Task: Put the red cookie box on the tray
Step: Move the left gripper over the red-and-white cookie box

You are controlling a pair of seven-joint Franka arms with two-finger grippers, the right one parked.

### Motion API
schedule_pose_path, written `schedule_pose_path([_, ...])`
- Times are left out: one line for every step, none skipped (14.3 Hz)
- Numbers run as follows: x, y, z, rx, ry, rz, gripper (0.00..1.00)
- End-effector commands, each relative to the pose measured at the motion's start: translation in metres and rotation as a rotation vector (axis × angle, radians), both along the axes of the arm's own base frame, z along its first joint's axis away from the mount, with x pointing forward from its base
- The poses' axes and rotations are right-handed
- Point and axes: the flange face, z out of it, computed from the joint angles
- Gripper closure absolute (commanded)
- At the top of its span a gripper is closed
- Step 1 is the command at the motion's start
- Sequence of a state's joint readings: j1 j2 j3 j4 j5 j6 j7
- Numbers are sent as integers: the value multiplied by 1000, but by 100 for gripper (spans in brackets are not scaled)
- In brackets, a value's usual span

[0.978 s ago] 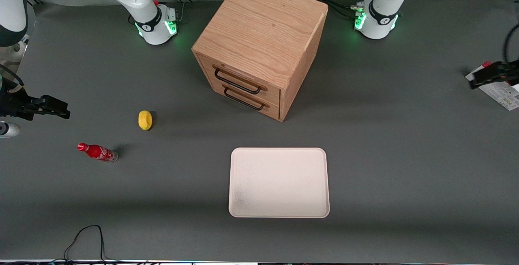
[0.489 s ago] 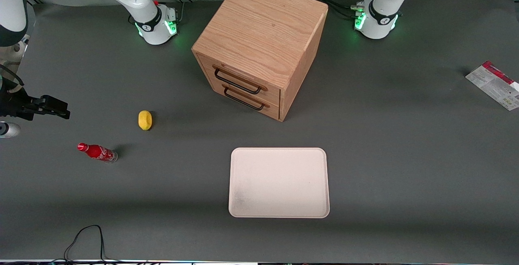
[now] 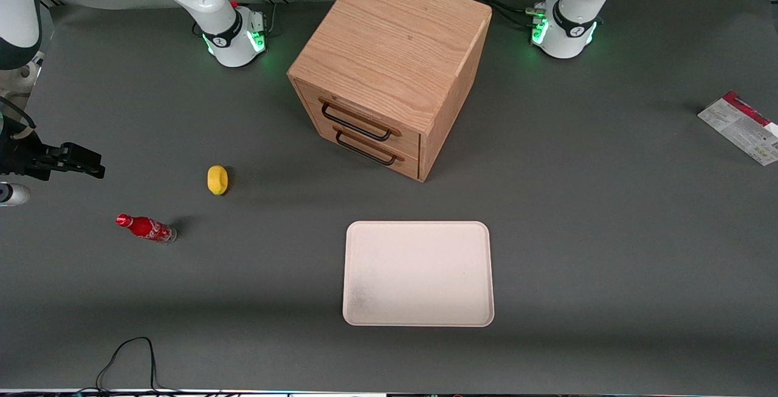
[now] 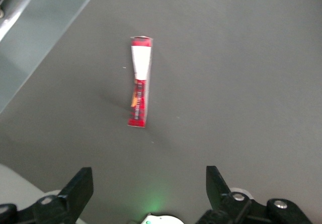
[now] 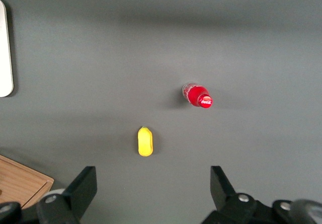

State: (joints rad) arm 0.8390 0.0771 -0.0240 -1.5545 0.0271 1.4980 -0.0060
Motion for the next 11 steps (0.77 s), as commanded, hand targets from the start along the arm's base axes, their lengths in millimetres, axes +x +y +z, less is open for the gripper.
schedule_pose_path([-36,3,1,33,-1,65,0])
schedule_pose_path([-49,8,-1,37,-13,91,0])
schedule_pose_path([-60,11,-5,52,-27,110,0])
schedule_pose_path([-64,10,-10,71,-43,118,0])
schedule_pose_path([-70,13,-15,79,-48,139,0])
schedule_pose_path([-71,13,-22,73,-44,154,0])
schedule_pose_path([-69,12,-30,65,-45,165,0])
schedule_pose_path([-66,10,-45,43,-53,168,0])
schedule_pose_path([-64,7,-64,36,-61,167,0])
schedule_pose_path([-61,5,-85,39,-64,161,0])
schedule_pose_path([-56,5,-105,43,-69,152,0])
